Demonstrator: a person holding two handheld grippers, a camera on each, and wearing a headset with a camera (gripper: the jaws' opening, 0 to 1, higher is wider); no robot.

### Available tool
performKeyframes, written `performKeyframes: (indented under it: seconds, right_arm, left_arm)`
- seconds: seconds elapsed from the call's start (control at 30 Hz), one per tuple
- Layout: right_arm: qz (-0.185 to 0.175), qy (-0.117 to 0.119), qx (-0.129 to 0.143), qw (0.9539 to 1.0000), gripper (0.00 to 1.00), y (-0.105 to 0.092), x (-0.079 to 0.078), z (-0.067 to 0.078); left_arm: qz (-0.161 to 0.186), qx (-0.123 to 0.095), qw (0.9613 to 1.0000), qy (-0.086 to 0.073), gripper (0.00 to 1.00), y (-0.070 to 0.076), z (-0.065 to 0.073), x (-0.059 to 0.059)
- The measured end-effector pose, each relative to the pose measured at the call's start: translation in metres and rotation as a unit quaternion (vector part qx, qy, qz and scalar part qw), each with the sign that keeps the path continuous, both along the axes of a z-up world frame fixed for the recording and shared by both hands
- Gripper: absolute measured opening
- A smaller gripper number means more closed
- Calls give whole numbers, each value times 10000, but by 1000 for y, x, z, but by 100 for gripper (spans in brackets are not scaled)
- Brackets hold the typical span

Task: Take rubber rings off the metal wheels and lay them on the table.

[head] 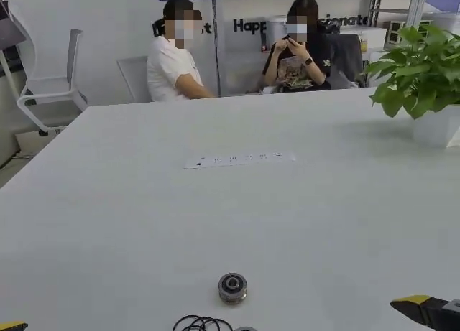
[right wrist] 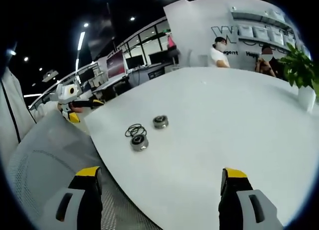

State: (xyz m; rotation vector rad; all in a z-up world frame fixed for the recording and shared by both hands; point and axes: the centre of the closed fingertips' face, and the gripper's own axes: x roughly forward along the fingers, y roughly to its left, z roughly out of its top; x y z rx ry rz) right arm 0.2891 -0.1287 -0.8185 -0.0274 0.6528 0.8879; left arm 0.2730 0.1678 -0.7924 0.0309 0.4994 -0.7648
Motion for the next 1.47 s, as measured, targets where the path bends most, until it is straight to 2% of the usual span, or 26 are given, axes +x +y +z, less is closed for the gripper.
performKeyframes:
  seconds: [0.43,0.67,0.77,0.83,1.0,1.1,1.17,1.23,1.27,1.47]
  right_arm:
    - [-6,70,-20,10000,99,-1,-5,-2]
    - [38,88,-37,9999,99,-2,-9,-4]
    - [56,62,-52,10000,96,-4,-10,-2]
    - [58,63,-40,10000,97,-5,-11,-1]
    - [55,70,-26,10000,96,-10,-12,2]
    - [47,67,19,10000,95,-12,-13,5]
    - [29,81,171,9998,95,-11,-14,12]
    - [2,39,228,9997,95,-13,-14,17]
    - [2,15,215,9998,95,-14,-14,18]
    - [48,-29,53,10000,94,-23,-14,19]
  left_arm:
    - [100,-76,9998,135,100,-2,-3,-6]
    - [281,-69,9995,104,100,-1,-1,-8]
    - [382,-64,9992,15,100,2,1,-5]
    - [421,-104,9991,30,100,3,1,-5]
    - [500,-35,9987,45,100,5,0,-4]
    - [581,7,9983,-2,100,8,2,-3]
    - [680,72,9976,-55,100,11,4,-1]
    - [854,317,9954,-299,100,20,8,3]
    - [855,343,9953,-310,100,20,9,2]
    - [954,307,9942,-399,100,17,20,-1]
